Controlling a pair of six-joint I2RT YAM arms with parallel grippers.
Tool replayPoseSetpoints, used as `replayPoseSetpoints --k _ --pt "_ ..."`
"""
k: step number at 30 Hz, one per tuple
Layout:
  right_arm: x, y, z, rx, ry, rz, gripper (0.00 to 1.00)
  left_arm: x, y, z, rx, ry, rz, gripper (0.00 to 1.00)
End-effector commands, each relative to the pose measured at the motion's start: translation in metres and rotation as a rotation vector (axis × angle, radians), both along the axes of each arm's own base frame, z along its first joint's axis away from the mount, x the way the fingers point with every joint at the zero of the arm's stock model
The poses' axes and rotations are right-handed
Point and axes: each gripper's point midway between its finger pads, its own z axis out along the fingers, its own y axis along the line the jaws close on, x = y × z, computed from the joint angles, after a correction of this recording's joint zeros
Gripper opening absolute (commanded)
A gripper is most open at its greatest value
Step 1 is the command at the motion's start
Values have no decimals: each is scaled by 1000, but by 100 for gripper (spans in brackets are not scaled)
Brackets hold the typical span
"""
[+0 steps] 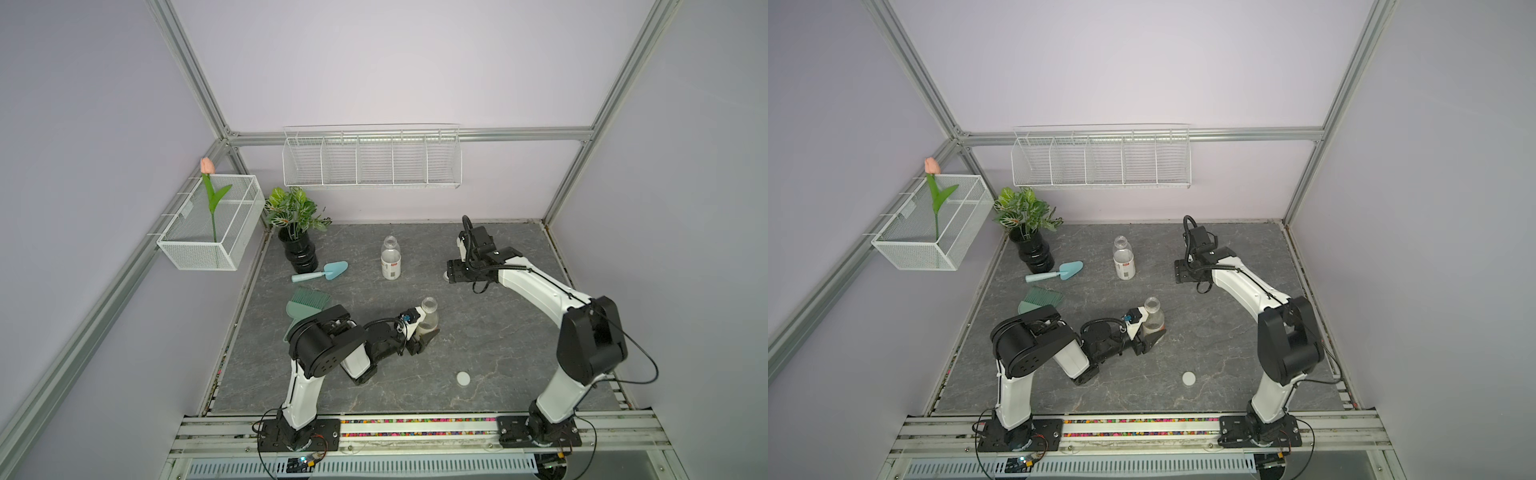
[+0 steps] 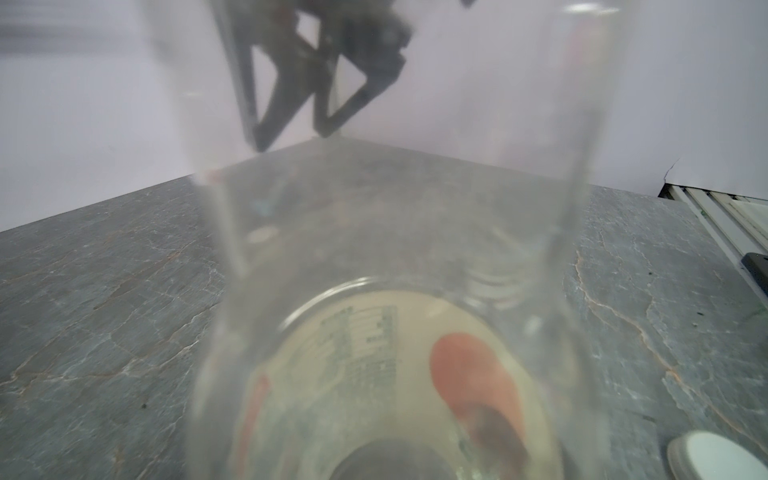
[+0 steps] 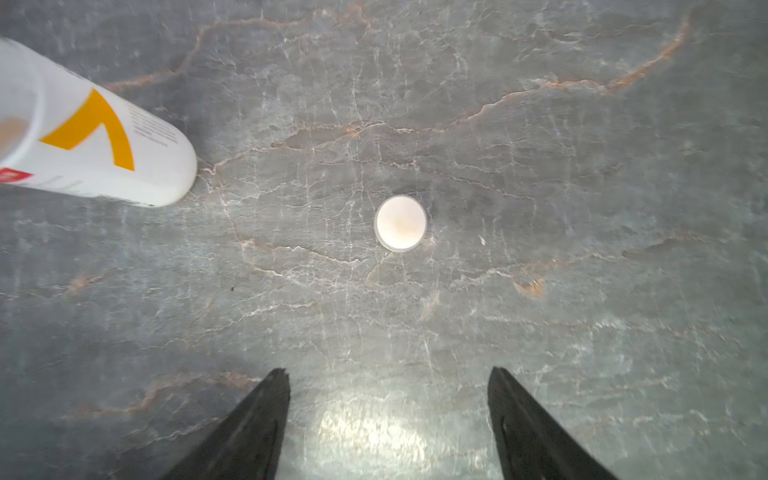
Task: Screw on the bottle caps
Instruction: Screw the bottle cap onto the plastic bottle.
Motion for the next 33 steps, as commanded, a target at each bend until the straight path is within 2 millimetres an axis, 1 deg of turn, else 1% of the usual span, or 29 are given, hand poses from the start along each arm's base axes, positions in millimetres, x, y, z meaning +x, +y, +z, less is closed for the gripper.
replayPoseSetpoints --k 1,3,5,7,10,12,14,17,19,24,30,33 --pt "7 8 -15 -51 61 119 79 -1 11 -25 81 36 27 68" --pt "18 7 -27 -79 85 126 79 -2 13 -26 83 40 30 68" --pt "29 5 -35 -110 87 125 80 -2 14 -26 84 43 32 68" --pt "38 5 -42 -93 105 114 82 -3 14 -25 80 45 30 68" --pt "47 5 -54 -69 117 101 82 -3 13 -21 70 43 26 68" --pt "50 6 -63 -46 139 88 80 -3 12 -18 63 38 23 68" --pt "51 6 -72 -41 159 81 78 -3 12 -17 60 38 23 68" --pt "53 1 -82 -70 172 71 77 -4 11 -17 57 46 18 68" --pt "53 1 -88 -68 181 71 74 -4 11 -17 56 50 15 68" --pt "49 -1 -101 -82 222 71 69 -3 10 -19 56 52 14 68" --pt "45 -6 -100 -104 222 68 58 -4 8 -19 54 56 8 68" --pt "45 -7 -99 -113 220 69 57 -4 8 -20 55 57 8 68"
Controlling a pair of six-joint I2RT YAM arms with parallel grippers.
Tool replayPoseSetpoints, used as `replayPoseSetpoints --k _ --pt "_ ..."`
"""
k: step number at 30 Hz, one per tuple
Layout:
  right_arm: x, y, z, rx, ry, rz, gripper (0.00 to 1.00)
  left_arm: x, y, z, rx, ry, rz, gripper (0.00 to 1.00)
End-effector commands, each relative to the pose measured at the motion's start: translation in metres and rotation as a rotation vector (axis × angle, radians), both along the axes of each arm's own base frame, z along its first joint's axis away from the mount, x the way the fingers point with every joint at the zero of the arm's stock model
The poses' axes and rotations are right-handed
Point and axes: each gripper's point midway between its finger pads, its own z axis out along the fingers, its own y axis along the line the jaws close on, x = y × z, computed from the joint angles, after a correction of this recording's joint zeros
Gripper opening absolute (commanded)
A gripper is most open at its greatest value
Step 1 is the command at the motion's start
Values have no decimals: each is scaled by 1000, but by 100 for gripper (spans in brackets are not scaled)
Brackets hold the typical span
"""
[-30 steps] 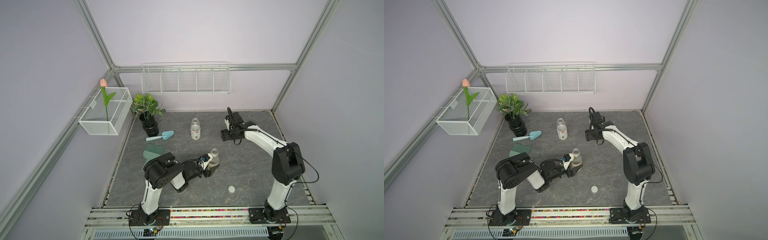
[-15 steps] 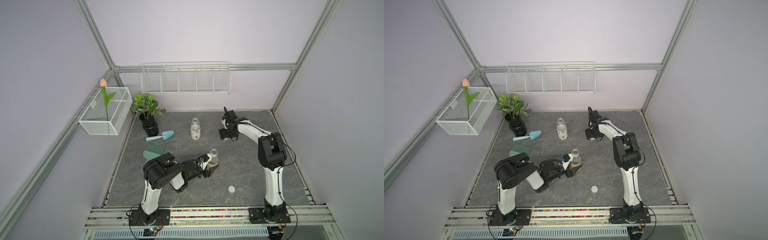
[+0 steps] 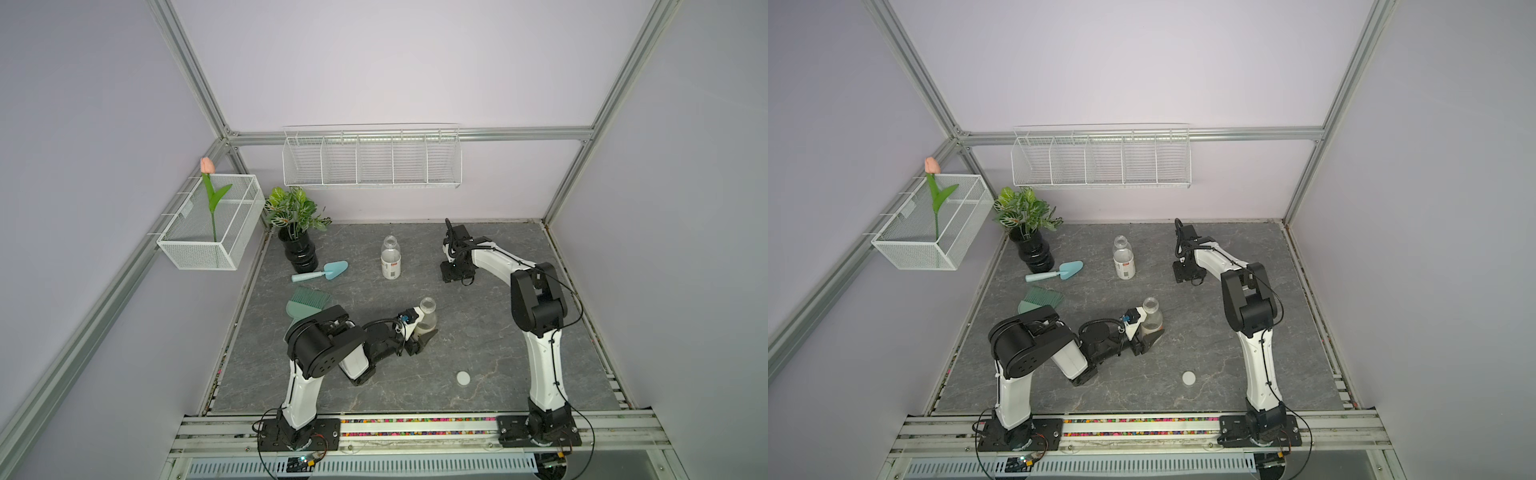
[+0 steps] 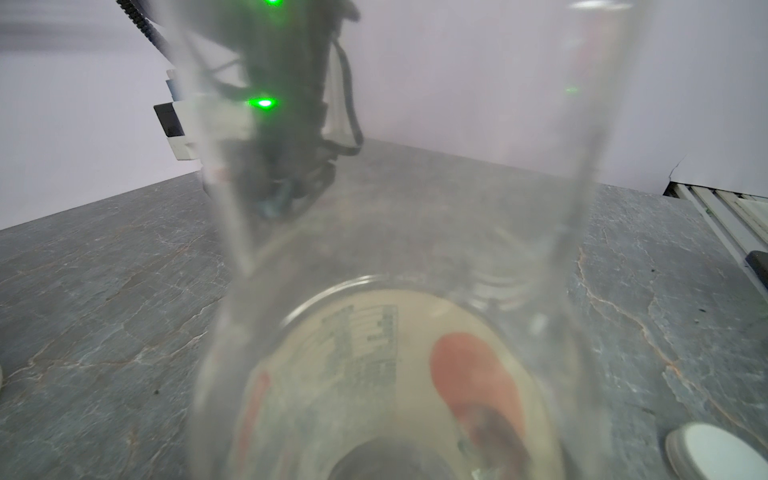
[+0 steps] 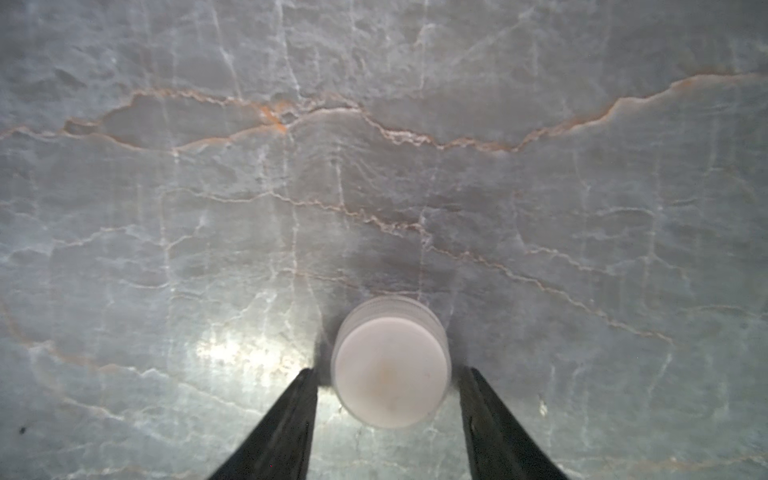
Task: Screw on the bottle caps
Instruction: Screw the bottle cap onto the plastic bottle.
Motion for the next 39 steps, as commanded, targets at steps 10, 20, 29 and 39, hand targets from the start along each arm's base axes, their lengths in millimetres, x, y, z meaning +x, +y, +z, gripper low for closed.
replayPoseSetpoints --k 10,20,29,39 --pt "3 -4 -3 -36 17 24 60 -3 4 -24 58 64 -6 68" --pt "1 2 -10 -15 45 24 51 -3 3 -24 58 65 -9 68" --pt "-1 -1 3 -25 27 16 44 -3 3 -27 63 68 -10 68" --pt "-32 1 79 49 4 -31 44 -3 1 -25 59 59 -18 69"
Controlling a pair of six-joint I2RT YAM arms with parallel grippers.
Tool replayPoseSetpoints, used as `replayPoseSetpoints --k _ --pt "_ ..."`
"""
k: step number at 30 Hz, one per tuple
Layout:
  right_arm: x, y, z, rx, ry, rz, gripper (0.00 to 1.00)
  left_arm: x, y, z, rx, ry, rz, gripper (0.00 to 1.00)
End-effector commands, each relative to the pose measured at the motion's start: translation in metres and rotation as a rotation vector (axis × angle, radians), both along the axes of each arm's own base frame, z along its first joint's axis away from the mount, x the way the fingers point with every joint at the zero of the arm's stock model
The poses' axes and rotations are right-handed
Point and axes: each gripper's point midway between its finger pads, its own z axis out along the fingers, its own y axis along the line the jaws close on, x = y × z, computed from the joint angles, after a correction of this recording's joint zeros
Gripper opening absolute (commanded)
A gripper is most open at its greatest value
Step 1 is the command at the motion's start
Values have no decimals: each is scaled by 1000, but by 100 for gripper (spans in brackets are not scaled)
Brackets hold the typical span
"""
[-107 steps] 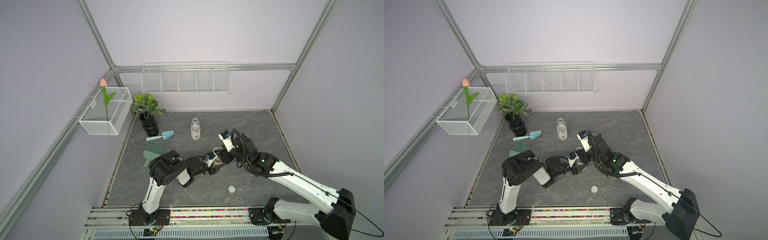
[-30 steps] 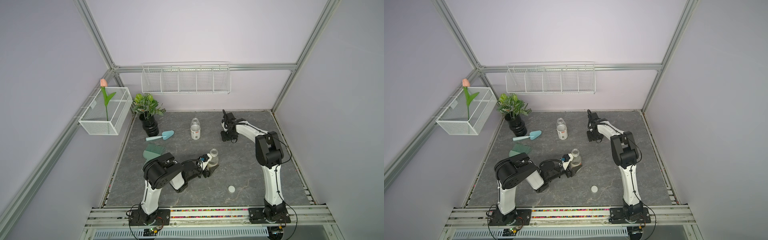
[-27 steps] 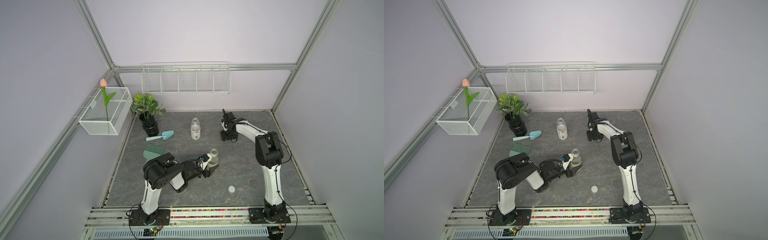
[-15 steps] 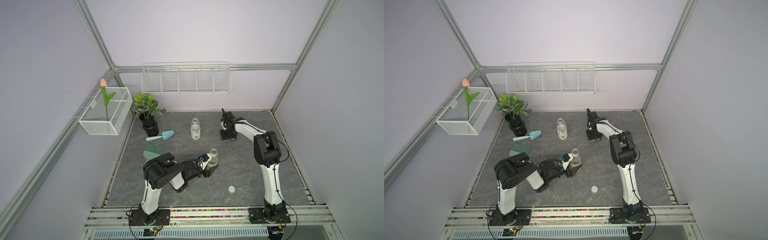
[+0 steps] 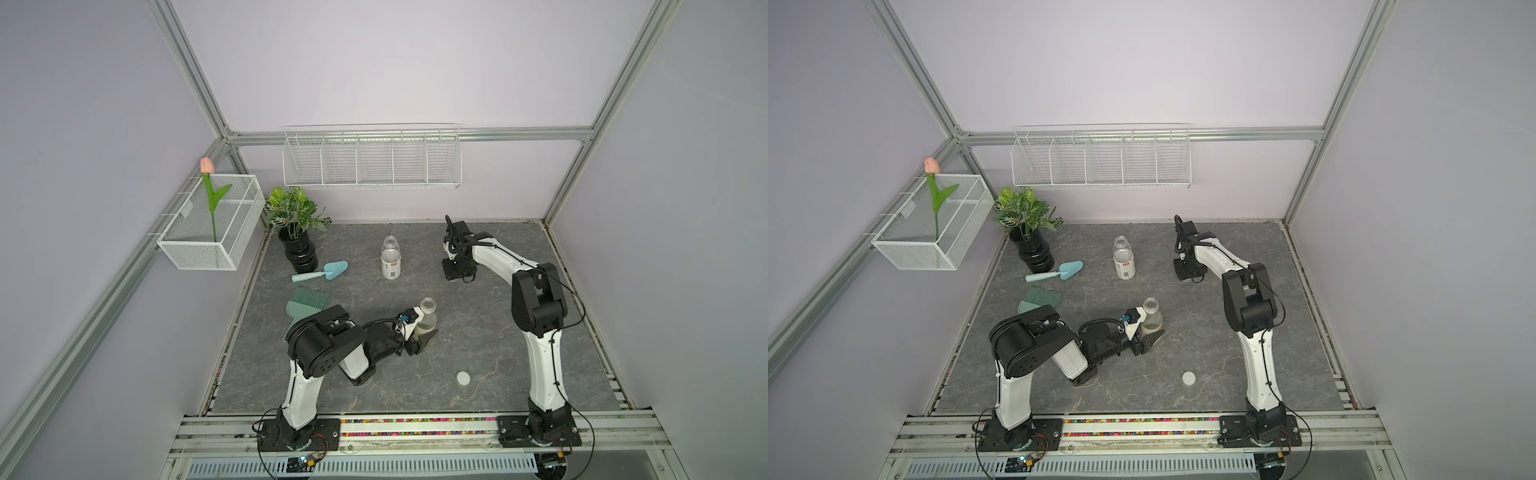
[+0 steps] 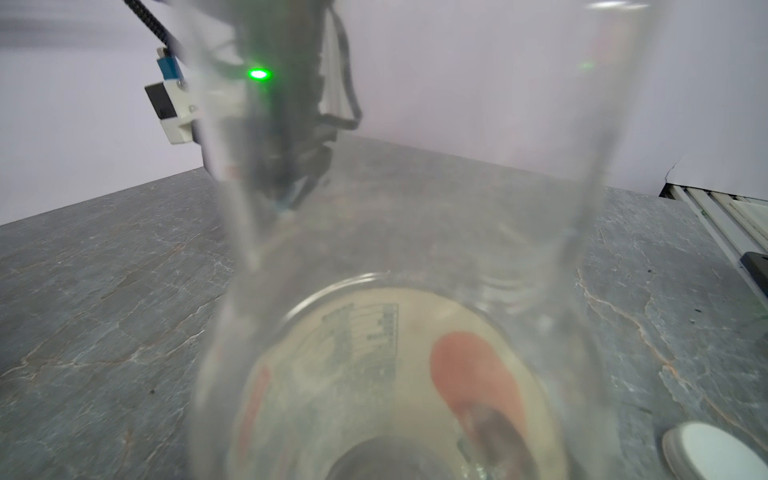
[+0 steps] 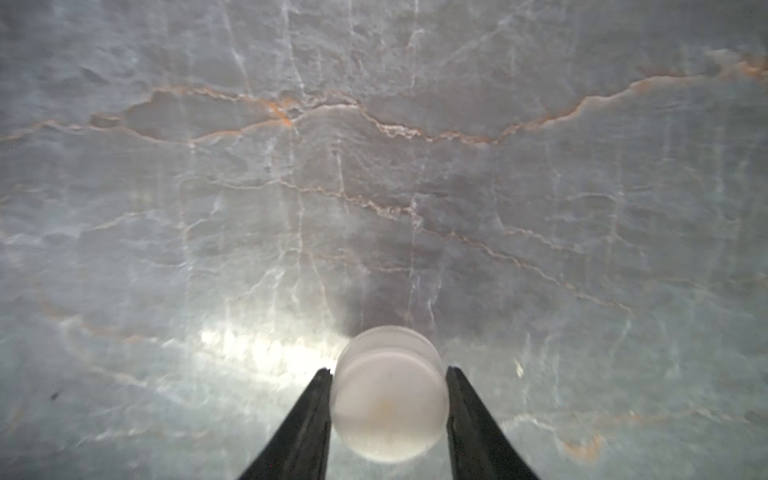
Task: Screw on the bottle caps
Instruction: Screw the bottle cap onto the plastic bottle.
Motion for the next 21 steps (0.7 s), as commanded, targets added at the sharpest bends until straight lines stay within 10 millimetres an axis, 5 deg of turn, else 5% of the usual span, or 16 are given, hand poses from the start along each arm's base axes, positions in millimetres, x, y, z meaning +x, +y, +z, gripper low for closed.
replayPoseSetpoints --k 1,14,21 --pt "-33 7 55 71 -6 -13 44 -3 2 -24 64 49 -11 69" --pt "-172 44 163 150 -27 151 44 -13 -20 -31 73 85 -132 69" --pt "-212 54 182 146 -26 226 44 -13 -24 -32 73 90 -145 69"
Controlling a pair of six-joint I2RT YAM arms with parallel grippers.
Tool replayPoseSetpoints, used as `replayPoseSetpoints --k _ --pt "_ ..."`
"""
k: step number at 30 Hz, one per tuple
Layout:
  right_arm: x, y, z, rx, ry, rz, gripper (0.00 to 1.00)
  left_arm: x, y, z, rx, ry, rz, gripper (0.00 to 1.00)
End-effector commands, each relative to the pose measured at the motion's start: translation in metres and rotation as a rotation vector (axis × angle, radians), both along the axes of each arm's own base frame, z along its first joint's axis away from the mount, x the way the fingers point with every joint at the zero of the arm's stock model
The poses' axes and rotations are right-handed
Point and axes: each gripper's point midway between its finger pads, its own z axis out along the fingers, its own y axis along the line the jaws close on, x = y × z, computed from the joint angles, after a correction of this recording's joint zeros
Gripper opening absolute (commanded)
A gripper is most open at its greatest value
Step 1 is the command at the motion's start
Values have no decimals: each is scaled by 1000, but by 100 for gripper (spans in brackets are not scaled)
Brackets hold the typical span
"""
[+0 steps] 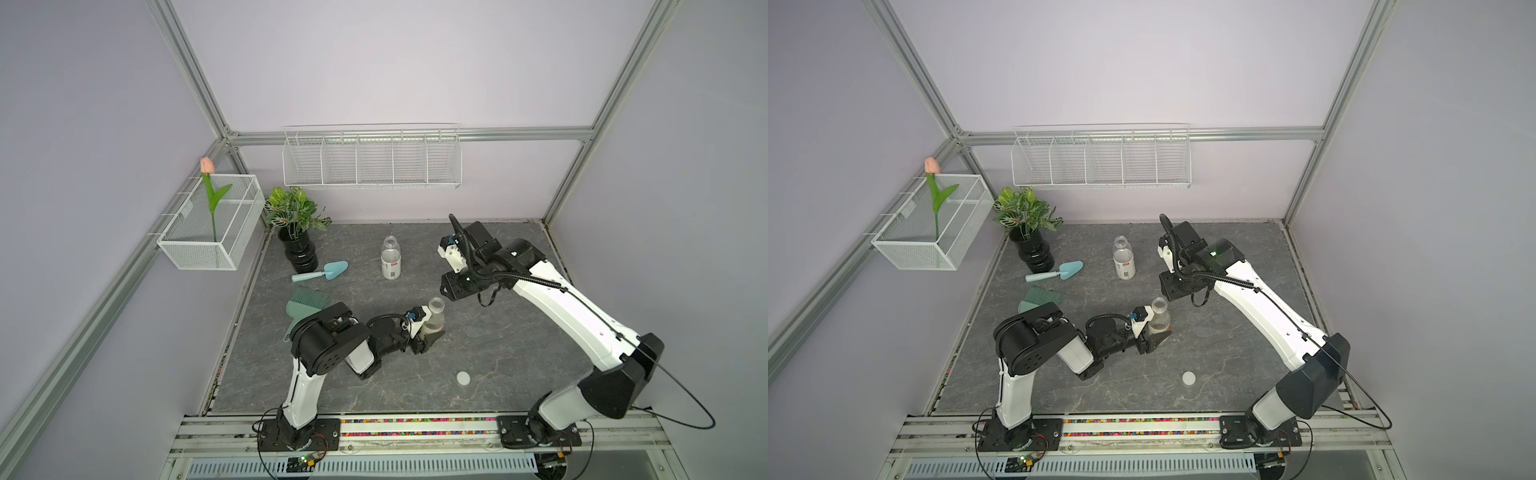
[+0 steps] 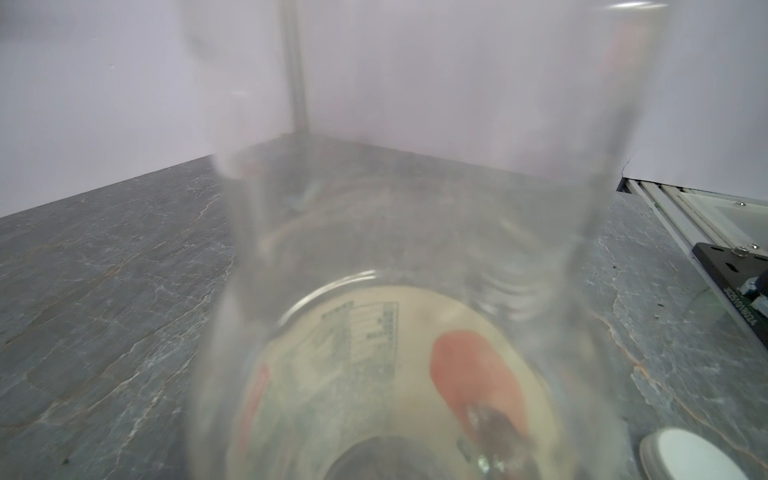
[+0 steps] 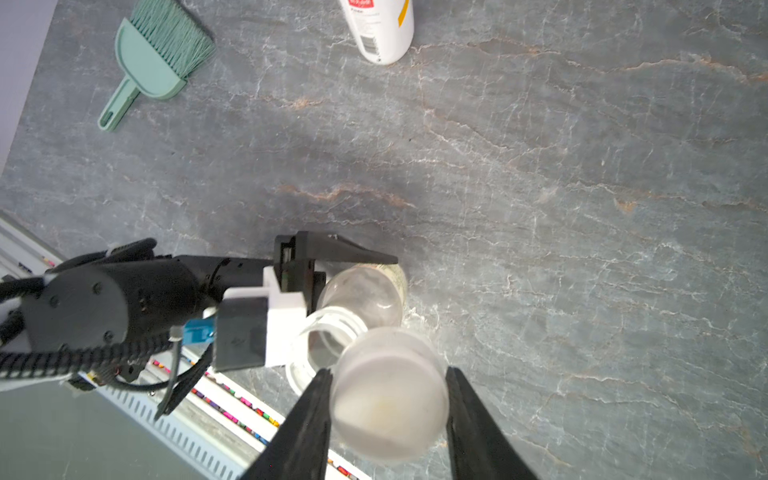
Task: Screw on the bottle caps
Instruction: Screw the bottle cap onto the plastic bottle.
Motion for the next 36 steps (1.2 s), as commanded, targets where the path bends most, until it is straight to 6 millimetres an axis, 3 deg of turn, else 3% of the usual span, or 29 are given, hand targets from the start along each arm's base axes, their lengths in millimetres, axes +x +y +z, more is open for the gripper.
replayPoseSetpoints --k 1,25,36 --pt "-22 -5 -6 -35 59 -3 44 -9 -1 -32 80 73 -38 69" --pt "-12 22 -33 -64 92 45 45 -10 0 -33 83 78 -37 69" --pt "-14 22 -38 -124 94 65 45 -10 0 -35 85 80 -38 68"
